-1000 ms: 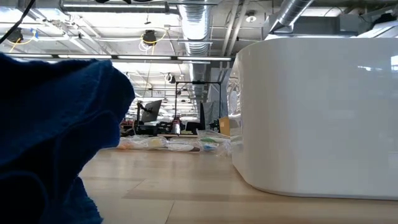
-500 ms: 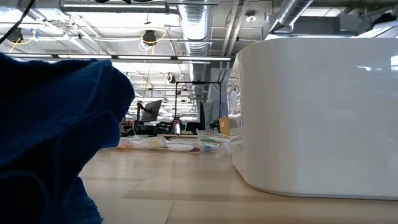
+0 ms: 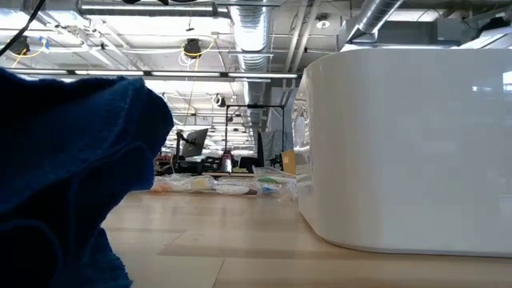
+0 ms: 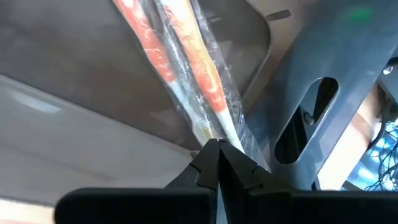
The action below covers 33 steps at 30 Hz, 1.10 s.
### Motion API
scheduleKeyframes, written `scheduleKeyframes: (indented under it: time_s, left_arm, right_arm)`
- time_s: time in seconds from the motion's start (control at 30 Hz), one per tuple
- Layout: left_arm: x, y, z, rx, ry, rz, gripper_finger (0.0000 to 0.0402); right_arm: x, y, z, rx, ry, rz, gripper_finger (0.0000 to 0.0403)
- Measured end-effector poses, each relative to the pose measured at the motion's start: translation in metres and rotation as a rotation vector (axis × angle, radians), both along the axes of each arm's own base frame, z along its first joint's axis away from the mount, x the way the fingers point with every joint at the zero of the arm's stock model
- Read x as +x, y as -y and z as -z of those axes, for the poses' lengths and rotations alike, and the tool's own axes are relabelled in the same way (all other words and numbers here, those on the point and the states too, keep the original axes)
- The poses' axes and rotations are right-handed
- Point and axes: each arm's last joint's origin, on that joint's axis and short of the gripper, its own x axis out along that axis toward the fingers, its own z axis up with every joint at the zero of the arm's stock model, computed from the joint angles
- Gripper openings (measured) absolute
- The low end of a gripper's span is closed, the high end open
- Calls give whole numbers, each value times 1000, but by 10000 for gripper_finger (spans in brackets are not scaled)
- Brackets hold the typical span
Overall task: Pick & Place Toothbrushes
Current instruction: Put the orange toothbrush into the black bin
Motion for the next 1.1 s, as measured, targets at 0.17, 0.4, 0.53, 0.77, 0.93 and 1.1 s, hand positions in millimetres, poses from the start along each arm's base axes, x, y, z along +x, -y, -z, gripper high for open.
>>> scheduleKeyframes:
  time_s: [0.17, 0.4, 0.53, 0.77, 0.93, 1.1]
  left_arm:
    - [0, 0, 0, 0, -1, 0, 47]
    - [0, 0, 0, 0, -2, 0, 47]
    - [0, 0, 0, 0, -3, 0, 47]
    - [0, 0, 0, 0, -3, 0, 47]
    - [0, 0, 0, 0, -3, 0, 47]
    - [0, 0, 0, 0, -3, 0, 47]
  right_arm:
    - [1, -1, -3, 2, -1, -13, 0]
    - [2, 0, -23, -90, 19, -2, 0]
    - [3, -1, -27, -104, 27, 36, 0]
    - [2, -1, -27, -100, 26, 75, 0]
    - [2, -1, -18, -78, 26, 79, 0]
    - [2, 2, -7, -39, -7, 39, 0]
